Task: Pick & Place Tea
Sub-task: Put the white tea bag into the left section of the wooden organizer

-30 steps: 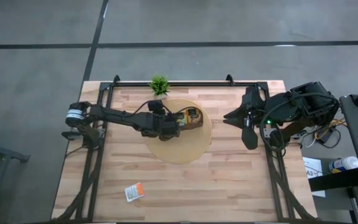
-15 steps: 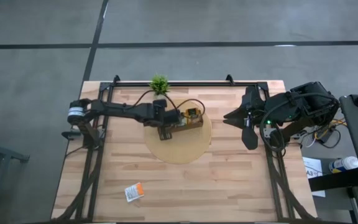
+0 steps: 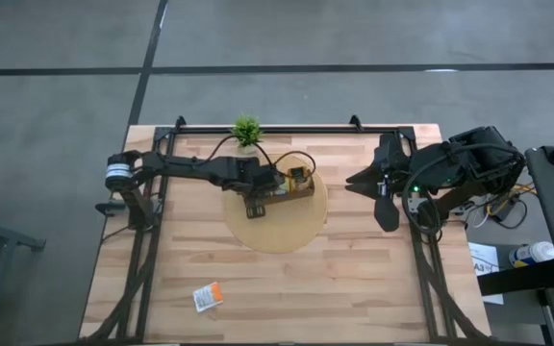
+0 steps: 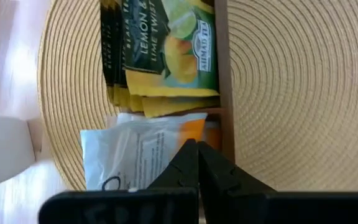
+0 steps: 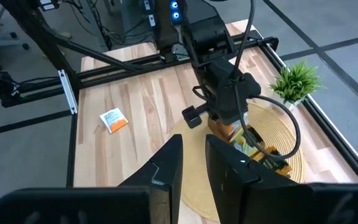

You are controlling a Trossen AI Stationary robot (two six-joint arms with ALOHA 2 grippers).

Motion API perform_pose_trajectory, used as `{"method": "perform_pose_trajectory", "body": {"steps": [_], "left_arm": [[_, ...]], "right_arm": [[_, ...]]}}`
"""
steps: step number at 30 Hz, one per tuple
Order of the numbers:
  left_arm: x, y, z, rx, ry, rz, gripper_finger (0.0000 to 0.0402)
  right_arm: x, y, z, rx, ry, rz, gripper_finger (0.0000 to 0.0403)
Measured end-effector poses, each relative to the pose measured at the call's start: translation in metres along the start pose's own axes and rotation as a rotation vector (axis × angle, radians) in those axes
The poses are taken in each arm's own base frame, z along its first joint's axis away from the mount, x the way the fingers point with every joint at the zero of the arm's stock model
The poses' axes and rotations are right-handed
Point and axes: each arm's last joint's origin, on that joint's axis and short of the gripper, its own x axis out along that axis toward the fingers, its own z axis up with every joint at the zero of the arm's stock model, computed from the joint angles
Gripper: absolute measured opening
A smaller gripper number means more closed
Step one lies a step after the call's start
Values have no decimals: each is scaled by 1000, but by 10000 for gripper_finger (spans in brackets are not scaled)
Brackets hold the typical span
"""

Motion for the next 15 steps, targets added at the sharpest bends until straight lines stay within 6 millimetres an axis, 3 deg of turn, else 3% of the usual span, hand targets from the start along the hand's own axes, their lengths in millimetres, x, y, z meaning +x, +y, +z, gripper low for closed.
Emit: {"method": "perform_pose_trajectory", "body": {"steps": [7,15], "left_arm": [[12,-3,-11,-15,29,-2,0],[12,-3,-13,-52,53,-4,0]], "right_arm": [[0,0,0,0,-8,-17,68],[0,-1,0,-1,-11,-23,68]]}}
